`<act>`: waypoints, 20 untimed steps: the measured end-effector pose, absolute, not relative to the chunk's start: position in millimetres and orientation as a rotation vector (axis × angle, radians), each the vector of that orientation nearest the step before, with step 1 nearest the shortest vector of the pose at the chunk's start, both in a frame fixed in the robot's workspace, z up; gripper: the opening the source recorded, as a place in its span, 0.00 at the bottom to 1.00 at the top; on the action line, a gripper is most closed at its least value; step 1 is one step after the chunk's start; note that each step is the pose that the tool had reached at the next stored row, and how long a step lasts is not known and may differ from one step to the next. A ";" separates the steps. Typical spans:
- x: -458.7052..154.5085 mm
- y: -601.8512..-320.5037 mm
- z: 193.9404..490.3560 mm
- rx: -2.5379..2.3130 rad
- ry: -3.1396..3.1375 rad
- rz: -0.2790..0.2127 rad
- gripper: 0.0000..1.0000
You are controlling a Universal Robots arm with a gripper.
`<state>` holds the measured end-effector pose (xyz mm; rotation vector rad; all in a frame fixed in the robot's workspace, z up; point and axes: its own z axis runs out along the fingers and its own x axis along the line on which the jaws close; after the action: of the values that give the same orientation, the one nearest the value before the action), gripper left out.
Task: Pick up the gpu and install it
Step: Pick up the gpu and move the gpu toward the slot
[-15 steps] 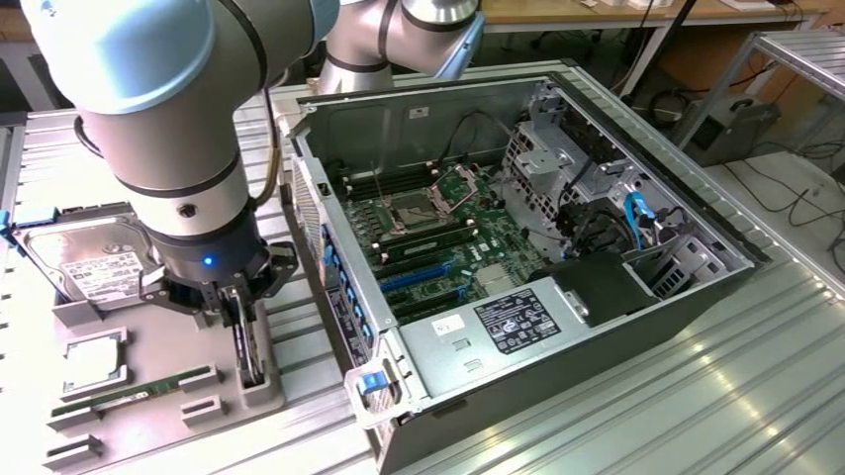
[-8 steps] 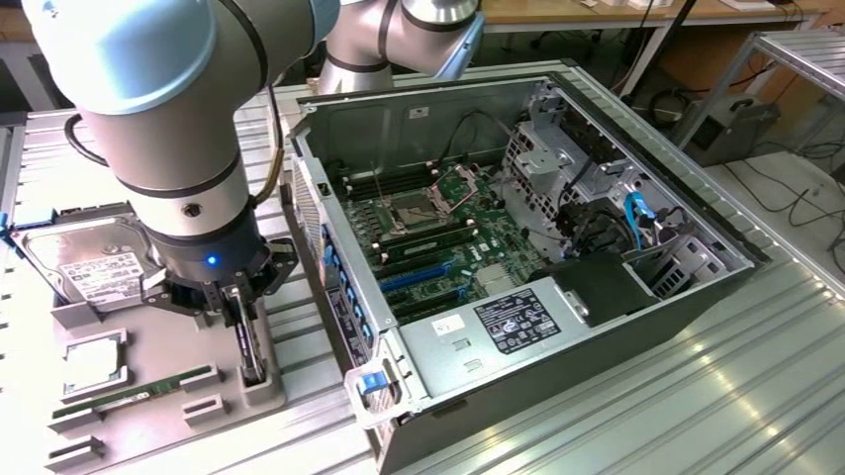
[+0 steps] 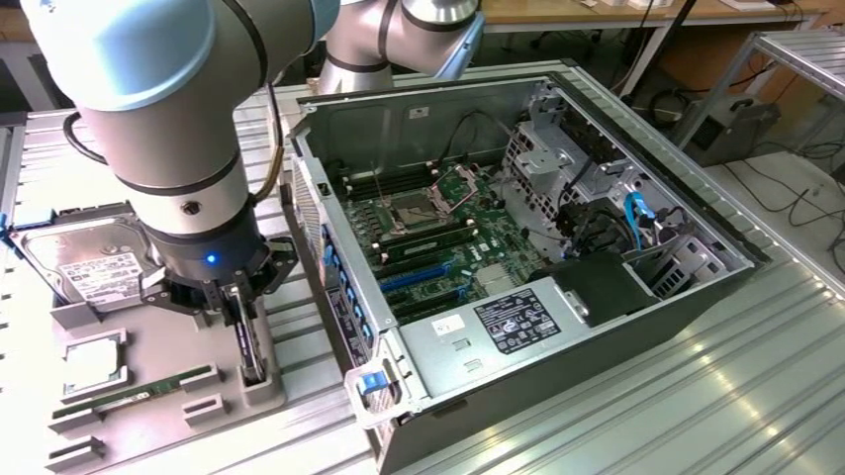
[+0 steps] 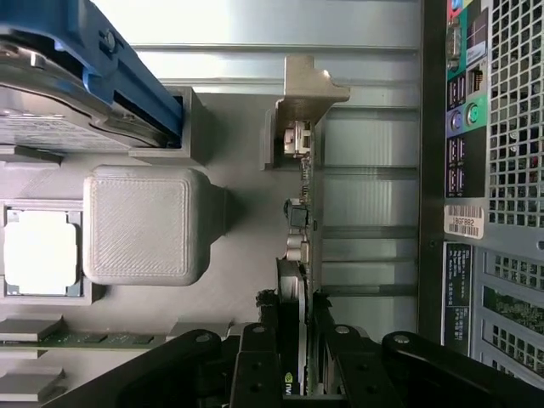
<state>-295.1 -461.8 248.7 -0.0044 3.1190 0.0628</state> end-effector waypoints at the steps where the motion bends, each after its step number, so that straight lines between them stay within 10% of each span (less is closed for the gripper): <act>1: -295.1 -461.8 250.9 -0.004 3.119 0.063 0.26; 20: -286.5 -464.1 343.8 -0.004 3.123 0.064 0.26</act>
<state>-286.5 -464.1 343.8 -0.0042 3.1232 0.0640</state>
